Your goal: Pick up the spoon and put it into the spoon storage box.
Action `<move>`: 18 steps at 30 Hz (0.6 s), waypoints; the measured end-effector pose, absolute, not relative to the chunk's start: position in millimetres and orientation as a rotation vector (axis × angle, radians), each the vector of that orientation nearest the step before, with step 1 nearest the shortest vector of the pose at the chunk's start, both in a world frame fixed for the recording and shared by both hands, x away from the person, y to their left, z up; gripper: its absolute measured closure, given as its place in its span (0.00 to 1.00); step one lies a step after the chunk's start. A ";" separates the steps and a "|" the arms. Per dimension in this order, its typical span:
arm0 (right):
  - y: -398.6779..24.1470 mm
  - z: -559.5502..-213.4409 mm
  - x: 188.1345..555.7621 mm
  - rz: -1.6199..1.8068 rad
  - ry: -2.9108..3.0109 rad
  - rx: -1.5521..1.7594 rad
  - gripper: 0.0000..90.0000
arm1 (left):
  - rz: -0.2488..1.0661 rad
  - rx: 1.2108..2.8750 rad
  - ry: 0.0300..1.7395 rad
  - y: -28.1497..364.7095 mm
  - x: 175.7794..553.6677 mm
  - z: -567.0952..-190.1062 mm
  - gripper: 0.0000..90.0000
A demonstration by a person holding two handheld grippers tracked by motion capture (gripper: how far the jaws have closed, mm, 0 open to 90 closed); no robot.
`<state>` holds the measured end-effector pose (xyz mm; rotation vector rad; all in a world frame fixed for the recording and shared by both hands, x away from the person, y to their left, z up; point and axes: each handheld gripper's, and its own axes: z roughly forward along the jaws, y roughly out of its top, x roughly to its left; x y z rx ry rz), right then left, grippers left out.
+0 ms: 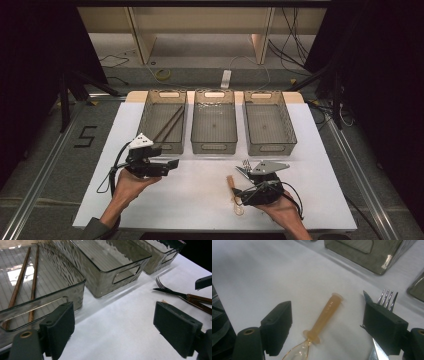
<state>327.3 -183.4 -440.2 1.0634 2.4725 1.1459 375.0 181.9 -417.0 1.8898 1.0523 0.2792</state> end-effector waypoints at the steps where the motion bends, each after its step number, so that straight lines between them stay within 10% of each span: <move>1: -183.2 -440.8 327.9 1.138 2.478 1.063 0.28 | 0.277 1.895 1.052 182.2 374.8 -417.9 0.19; 18: -162.4 -453.2 341.5 0.995 2.590 1.019 0.47 | 0.322 1.938 1.049 181.8 360.5 -422.5 0.18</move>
